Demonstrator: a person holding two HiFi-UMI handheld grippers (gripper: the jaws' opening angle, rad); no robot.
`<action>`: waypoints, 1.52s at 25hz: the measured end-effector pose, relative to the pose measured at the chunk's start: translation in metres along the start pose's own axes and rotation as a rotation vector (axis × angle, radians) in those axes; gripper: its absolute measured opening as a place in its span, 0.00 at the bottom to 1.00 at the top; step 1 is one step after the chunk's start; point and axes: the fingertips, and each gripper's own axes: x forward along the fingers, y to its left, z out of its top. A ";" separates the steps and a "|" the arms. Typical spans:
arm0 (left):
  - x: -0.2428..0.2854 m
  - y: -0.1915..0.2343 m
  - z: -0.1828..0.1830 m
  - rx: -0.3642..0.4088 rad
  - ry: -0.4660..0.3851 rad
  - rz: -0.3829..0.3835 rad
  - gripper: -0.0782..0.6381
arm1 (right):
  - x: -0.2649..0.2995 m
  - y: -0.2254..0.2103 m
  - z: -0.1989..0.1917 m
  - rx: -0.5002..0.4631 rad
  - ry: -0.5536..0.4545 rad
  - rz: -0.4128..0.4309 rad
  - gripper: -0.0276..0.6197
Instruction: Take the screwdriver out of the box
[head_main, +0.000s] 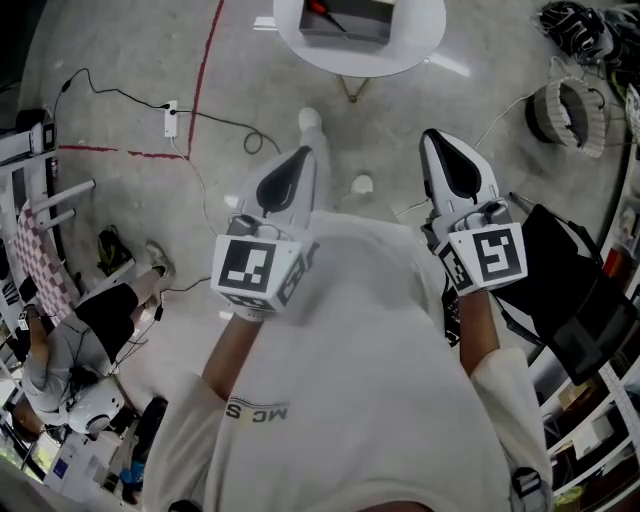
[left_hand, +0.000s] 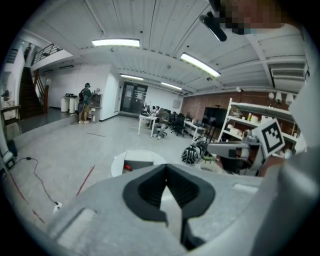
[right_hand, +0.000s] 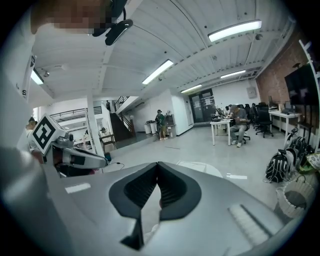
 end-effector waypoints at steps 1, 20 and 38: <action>0.011 0.010 0.004 -0.002 0.003 -0.005 0.11 | 0.015 -0.006 0.004 -0.007 0.005 0.000 0.04; 0.180 0.258 0.145 -0.014 0.028 -0.085 0.11 | 0.319 -0.073 0.106 -0.077 0.105 -0.028 0.05; 0.251 0.288 0.111 -0.069 0.118 -0.054 0.11 | 0.424 -0.106 0.028 -0.080 0.341 0.137 0.06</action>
